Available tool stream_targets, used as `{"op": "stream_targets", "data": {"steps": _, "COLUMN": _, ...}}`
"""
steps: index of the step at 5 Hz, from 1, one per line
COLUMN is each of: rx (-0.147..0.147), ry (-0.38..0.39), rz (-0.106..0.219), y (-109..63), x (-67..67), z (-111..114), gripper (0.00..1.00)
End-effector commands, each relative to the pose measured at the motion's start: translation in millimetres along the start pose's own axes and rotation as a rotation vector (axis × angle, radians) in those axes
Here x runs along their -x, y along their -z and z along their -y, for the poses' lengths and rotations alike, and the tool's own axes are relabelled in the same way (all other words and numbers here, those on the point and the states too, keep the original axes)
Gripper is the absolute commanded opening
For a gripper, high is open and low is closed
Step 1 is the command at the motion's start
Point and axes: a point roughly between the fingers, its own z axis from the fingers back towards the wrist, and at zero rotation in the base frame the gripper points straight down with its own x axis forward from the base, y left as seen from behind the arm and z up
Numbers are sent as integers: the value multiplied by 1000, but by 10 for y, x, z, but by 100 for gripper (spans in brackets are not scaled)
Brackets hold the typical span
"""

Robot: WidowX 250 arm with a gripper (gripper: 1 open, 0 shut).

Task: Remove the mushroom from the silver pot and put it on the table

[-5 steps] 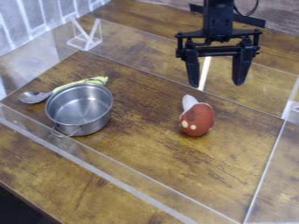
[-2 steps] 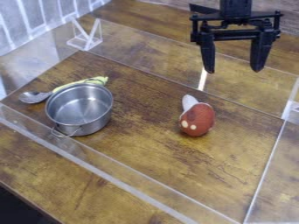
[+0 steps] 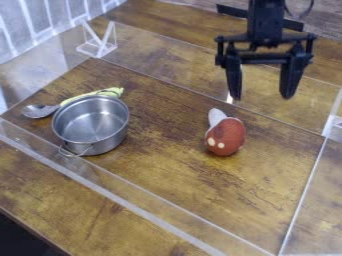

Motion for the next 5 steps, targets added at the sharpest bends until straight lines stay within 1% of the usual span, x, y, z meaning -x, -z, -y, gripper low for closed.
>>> {"op": "stream_targets", "data": {"steps": 1, "rx": 55, "ry": -58, "rz": 63, "y": -267, "x": -148, "z": -85, "gripper": 100}}
{"op": "stream_targets", "data": {"steps": 2, "rx": 61, "ry": -109, "rz": 67, "y": -224, "x": -222, "z": -89, "gripper": 100}}
{"op": "stream_targets", "data": {"steps": 3, "rx": 65, "ry": -150, "rz": 72, "y": -181, "x": -238, "z": -5, "gripper": 100}}
{"op": "stream_targets", "data": {"steps": 4, "rx": 66, "ry": -157, "rz": 79, "y": -173, "x": -222, "z": 54, "gripper": 100}}
{"op": "stream_targets", "data": {"steps": 5, "rx": 69, "ry": -107, "rz": 88, "y": -189, "x": -166, "z": 63, "gripper": 100}}
